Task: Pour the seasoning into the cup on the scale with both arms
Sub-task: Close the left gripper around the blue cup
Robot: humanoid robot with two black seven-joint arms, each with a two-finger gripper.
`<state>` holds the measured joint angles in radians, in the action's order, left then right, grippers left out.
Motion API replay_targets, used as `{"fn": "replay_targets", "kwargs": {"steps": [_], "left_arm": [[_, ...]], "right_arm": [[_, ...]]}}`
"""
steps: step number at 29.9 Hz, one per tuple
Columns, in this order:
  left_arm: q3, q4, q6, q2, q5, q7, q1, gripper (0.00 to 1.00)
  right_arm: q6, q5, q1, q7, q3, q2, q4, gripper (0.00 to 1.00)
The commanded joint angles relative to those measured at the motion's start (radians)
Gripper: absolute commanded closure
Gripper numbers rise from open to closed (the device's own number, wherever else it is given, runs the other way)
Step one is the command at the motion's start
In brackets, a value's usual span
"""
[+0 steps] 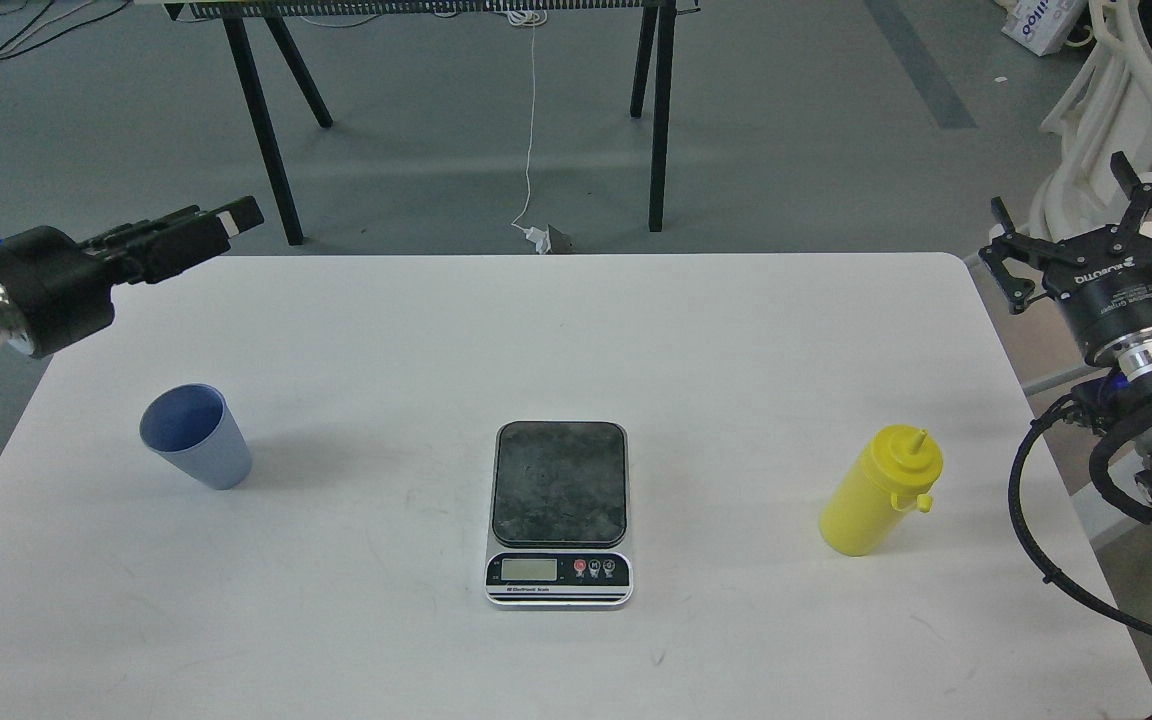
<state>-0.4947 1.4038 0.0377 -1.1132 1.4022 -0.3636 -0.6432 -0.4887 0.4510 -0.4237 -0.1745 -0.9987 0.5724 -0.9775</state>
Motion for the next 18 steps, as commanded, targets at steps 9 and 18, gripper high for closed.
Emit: {"fn": "replay_targets", "kwargs": {"steps": [9, 18], "left_arm": [[0.140, -0.248, -0.110, 0.056, 0.323, 0.000, -0.003, 0.14], [0.271, -0.489, -0.197, 0.171, 0.368, -0.035, -0.003, 0.15]], "right_arm": [[0.000, -0.002, 0.017, 0.001, -0.003, 0.004, 0.002, 0.00], [0.000, -0.002, 0.026, 0.000, -0.006, 0.004, 0.006, 0.00]]}}
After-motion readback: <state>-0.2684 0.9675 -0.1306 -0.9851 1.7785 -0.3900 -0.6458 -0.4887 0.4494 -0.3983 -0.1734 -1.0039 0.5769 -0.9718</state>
